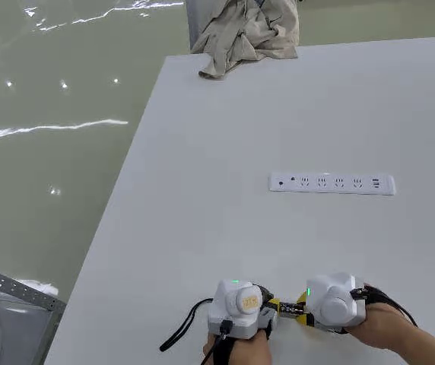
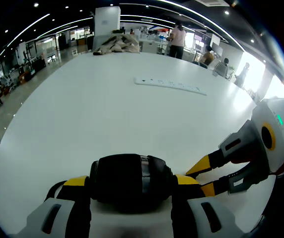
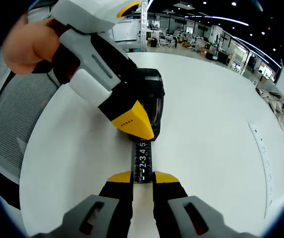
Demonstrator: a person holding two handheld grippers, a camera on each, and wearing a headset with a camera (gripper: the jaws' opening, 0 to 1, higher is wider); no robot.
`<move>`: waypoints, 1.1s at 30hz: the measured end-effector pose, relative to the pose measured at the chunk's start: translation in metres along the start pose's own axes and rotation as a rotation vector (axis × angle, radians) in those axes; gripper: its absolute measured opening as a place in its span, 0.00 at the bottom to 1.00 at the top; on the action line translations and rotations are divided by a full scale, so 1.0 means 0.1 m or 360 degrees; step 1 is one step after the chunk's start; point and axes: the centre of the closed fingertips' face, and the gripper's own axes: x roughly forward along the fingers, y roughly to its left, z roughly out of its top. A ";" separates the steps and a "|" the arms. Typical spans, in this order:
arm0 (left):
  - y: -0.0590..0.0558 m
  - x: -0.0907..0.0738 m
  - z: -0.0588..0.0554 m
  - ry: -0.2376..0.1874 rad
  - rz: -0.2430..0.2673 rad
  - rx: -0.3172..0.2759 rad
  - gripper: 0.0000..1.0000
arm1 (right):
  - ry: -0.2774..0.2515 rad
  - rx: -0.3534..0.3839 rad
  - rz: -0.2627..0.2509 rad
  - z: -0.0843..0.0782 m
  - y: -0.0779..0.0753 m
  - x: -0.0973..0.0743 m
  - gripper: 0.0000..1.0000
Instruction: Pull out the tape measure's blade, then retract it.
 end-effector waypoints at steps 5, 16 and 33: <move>0.00 0.00 0.00 0.0002 0.0000 0.0001 0.63 | -0.0006 -0.0004 0.0000 0.03 0.00 0.01 0.14; 0.00 0.01 -0.01 0.0009 -0.0001 0.0000 0.63 | -0.0017 -0.0008 0.0004 0.11 0.00 0.06 0.14; 0.00 0.00 -0.01 0.0011 -0.0001 -0.0003 0.63 | -0.0011 -0.0023 0.0019 0.17 0.00 0.12 0.14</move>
